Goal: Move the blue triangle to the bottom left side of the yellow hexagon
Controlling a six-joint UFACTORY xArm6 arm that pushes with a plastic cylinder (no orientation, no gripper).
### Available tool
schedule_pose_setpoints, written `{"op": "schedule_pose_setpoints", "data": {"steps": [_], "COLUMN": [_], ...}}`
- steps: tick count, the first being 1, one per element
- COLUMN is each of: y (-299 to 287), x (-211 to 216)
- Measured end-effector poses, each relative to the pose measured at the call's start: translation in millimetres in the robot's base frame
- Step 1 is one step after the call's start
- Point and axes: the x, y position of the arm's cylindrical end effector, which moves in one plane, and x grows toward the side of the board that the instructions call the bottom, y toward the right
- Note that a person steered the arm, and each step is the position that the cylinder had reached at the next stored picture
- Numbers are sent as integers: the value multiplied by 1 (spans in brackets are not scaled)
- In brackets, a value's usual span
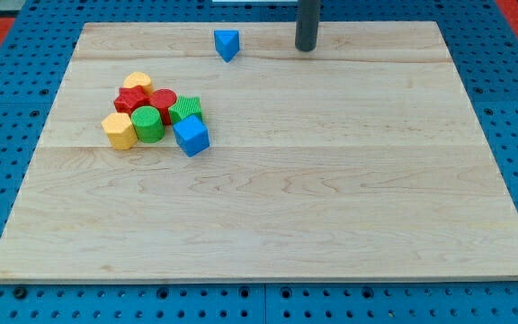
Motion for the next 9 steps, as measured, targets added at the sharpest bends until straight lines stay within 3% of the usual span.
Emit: {"op": "schedule_pose_setpoints", "data": {"steps": [1, 3, 4, 7, 9], "y": [-74, -128, -145, -272, -275], "x": [-16, 46, 35, 38, 60]}}
